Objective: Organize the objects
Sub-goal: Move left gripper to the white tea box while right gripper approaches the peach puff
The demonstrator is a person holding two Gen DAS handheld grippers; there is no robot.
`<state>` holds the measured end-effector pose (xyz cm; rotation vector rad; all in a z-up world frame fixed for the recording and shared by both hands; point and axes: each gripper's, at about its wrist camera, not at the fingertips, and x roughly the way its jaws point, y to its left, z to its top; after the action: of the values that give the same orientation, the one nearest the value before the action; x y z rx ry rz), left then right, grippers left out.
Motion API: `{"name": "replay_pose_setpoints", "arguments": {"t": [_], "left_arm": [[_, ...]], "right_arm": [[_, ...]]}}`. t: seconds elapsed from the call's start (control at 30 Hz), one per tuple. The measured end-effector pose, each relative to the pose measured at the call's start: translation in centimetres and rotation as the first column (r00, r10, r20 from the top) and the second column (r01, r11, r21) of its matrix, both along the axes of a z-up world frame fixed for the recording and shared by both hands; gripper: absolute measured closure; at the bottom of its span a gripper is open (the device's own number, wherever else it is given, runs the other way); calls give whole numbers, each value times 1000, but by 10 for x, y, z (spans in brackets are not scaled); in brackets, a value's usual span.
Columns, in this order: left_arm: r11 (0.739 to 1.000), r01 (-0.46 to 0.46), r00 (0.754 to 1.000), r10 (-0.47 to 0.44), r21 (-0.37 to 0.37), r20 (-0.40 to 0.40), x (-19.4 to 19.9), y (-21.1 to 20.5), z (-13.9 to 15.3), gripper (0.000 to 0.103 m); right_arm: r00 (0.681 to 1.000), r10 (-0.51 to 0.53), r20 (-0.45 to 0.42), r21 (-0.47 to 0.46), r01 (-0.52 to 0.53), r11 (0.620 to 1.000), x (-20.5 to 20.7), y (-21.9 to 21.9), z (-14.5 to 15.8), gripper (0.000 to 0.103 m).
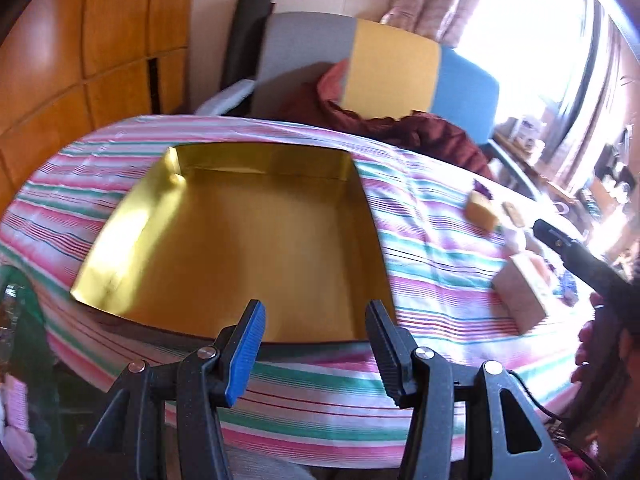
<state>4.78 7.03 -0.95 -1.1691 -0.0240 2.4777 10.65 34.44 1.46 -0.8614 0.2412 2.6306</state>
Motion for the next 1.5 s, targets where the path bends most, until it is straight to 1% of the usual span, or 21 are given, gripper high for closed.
{"name": "replay_pose_setpoints", "arguments": {"t": [0.07, 0.17, 0.23, 0.3, 0.37, 0.47, 0.53, 0.63, 0.73, 0.8, 0.87, 0.93, 0.97, 1.03, 1.1, 1.17, 1.23, 1.27, 1.37, 1.47, 1.5], "left_arm": [[998, 31, 999, -33, 50, 42, 0, 3, -2, 50], [993, 48, 994, -58, 103, 97, 0, 7, -6, 50], [990, 66, 992, -78, 124, 95, 3, 12, -6, 50], [989, 81, 993, -90, 122, 73, 8, 17, -4, 50], [989, 98, 993, -105, 109, 62, 10, 22, -3, 50], [986, 128, 988, -136, 104, 72, 11, 34, -6, 50], [982, 143, 984, -154, 127, 88, 10, 39, -7, 50], [979, 160, 981, -172, 129, 87, 11, 46, -7, 50], [975, 177, 978, -189, 133, 82, 12, 50, -8, 50], [971, 188, 975, -202, 147, 88, 12, 52, -9, 50], [967, 209, 970, -224, 148, 96, 13, 59, -11, 50], [964, 234, 964, -248, 128, 98, 14, 69, -12, 49], [961, 249, 961, -261, 120, 96, 15, 73, -12, 49], [951, 285, 950, -297, 117, 99, 17, 83, -13, 48], [941, 315, 938, -329, 125, 109, 18, 93, -12, 42], [930, 348, 926, -361, 121, 109, 19, 103, -11, 37], [920, 378, 916, -388, 102, 100, 18, 115, -9, 33], [916, 391, 911, -399, 93, 101, 18, 121, -9, 31], [898, 431, 893, -438, 83, 103, 15, 140, -9, 30], [880, 467, 873, -474, 89, 111, 15, 160, -13, 29], [873, 479, 866, -486, 86, 114, 14, 168, -15, 29]], "right_arm": [[998, -42, 35, -41, 44, 998, 6, 23, -9, 0], [992, -78, 96, -117, 89, 989, 13, 51, -29, 0], [990, -80, 119, -183, 101, 978, 18, 62, -42, 0], [990, -62, 129, -247, 93, 965, 20, 64, -53, 0], [990, -34, 138, -293, 73, 953, 17, 57, -60, 0], [991, 59, 124, -331, -15, 943, 8, 34, -61, 0], [982, 141, 124, -324, -94, 941, 1, 16, -58, 0], [972, 207, 113, -287, -168, 943, -1, 10, -47, 0], [978, 194, 69, -246, -172, 954, 10, 37, -31, 0], [987, 148, 61, -243, -129, 961, 15, 69, -25, 0], [994, 79, 80, -234, -59, 970, 18, 105, -25, 0], [991, 45, 126, -219, -16, 975, 15, 135, -30, 4], [988, 38, 151, -206, -6, 979, 13, 146, -33, 9], [976, 48, 213, -162, -13, 987, 4, 160, -42, 12], [961, 93, 261, -122, -63, 990, -4, 162, -50, 18], [946, 157, 285, -90, -136, 987, -11, 157, -57, 19], [931, 195, 308, -76, -180, 981, -16, 151, -64, 21], [925, 196, 325, -75, -182, 980, -18, 151, -69, 22], [916, 183, 358, -64, -171, 983, -24, 151, -79, 20], [921, 171, 349, -77, -153, 985, -24, 155, -81, 20], [922, 162, 351, -89, -140, 986, -24, 156, -82, 22]]}}
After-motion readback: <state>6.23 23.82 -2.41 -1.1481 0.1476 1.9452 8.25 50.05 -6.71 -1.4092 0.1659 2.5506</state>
